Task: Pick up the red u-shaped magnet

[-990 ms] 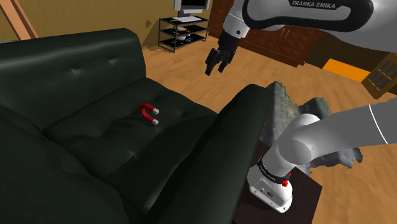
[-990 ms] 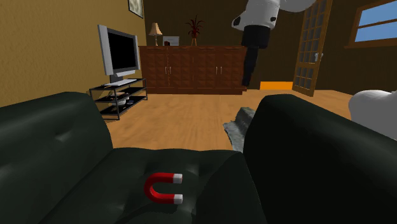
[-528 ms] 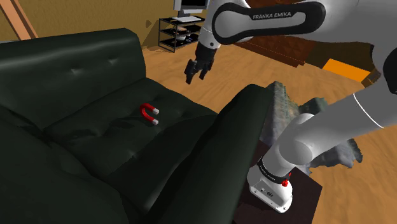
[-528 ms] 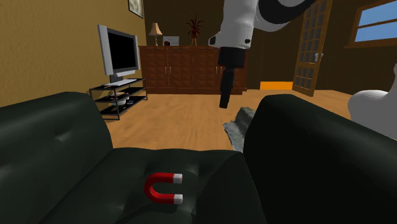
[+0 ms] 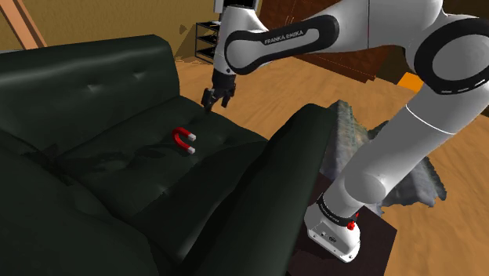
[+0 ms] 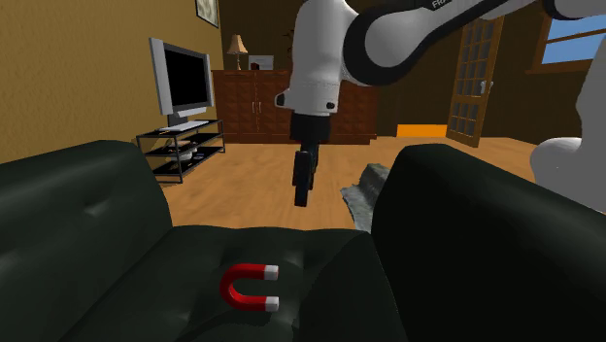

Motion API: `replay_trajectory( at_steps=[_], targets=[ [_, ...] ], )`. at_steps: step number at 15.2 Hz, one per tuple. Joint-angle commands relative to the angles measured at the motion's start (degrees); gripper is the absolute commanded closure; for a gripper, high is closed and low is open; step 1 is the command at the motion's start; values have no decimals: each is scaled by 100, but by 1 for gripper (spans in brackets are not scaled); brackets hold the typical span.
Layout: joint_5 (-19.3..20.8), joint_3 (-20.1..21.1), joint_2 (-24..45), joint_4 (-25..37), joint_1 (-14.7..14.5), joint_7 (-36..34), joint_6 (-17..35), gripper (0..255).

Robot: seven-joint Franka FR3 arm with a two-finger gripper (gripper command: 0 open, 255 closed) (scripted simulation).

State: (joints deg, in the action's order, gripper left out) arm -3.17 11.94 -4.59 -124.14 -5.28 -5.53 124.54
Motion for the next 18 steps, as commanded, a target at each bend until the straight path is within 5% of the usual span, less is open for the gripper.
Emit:
replay_trajectory(
  at_steps=[1,12,18],
  targets=[
    [149,76,437,232,-46,-101,155,0],
    [1047,147,2792,1960,-528,-578,451,0],
    [1133,98,3053,1852,-562,-635,813,0]
  ],
)
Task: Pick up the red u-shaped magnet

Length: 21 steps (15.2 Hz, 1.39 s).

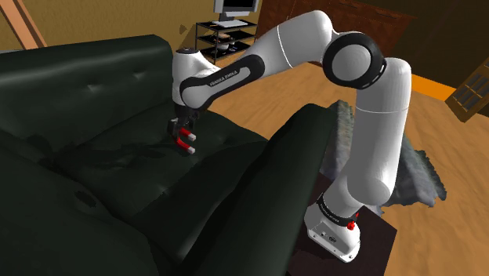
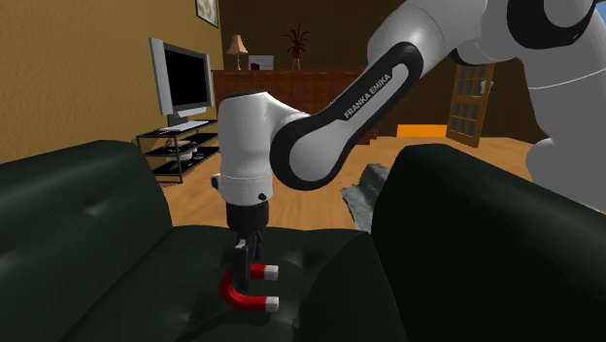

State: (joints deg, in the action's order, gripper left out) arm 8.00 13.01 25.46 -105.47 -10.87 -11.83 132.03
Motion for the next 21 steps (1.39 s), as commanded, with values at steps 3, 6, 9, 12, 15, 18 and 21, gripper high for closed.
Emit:
replay_trajectory(
  at_steps=[3,6,9,12,15,18,21],
  targets=[
    [39,-23,122,-37,-12,-22,157,0],
    [39,-23,111,-60,-10,-22,170,255],
    [39,-23,110,-63,-10,-22,172,255],
    [39,-23,110,-67,-9,-22,175,255],
    [9,-5,28,-11,0,-2,40,255],
    [-35,19,-104,40,17,28,-140,255],
    [-78,40,-230,101,31,56,-324,255]
  ],
)
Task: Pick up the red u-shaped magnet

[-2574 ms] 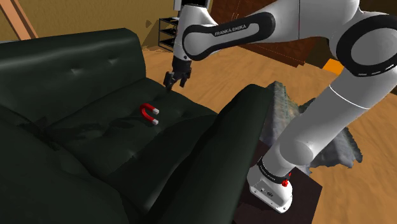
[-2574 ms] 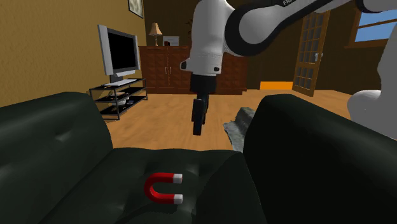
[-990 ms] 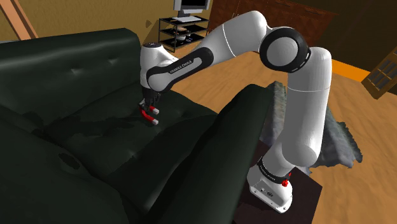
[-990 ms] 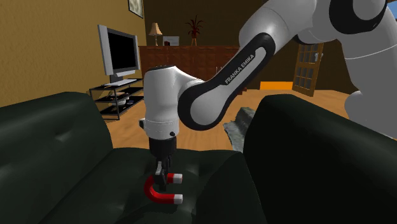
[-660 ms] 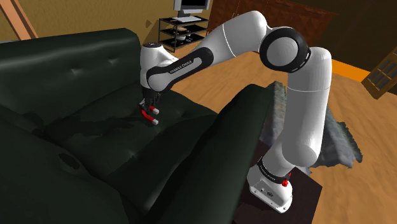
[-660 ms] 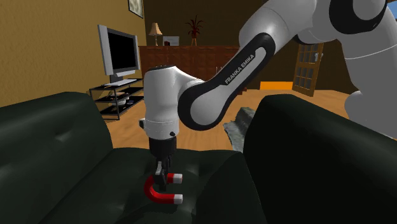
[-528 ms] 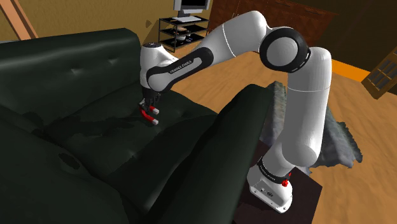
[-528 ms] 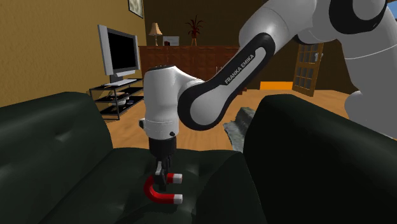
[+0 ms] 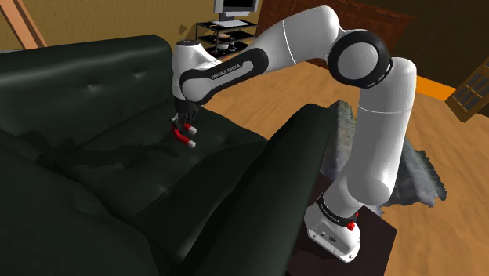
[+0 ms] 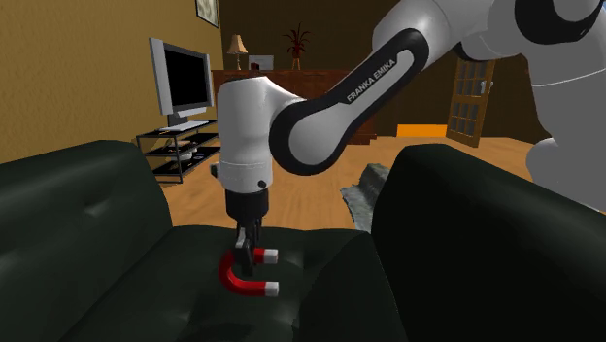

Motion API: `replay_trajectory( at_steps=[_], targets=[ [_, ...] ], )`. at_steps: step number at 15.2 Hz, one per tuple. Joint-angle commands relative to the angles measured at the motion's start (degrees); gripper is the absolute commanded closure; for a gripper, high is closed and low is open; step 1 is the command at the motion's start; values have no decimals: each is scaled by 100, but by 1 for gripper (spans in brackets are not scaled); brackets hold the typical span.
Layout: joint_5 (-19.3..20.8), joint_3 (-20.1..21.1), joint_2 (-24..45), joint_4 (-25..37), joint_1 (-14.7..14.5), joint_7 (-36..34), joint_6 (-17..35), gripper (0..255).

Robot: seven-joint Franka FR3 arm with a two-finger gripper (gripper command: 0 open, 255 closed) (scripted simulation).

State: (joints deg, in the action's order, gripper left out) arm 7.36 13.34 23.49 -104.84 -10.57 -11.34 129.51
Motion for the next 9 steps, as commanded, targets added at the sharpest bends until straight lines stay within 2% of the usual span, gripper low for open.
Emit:
replay_trajectory(
  at_steps=[1,9],
  targets=[
    [-27,14,-73,61,6,16,-134,255],
    [-106,49,-300,232,28,69,-525,255]
  ],
)
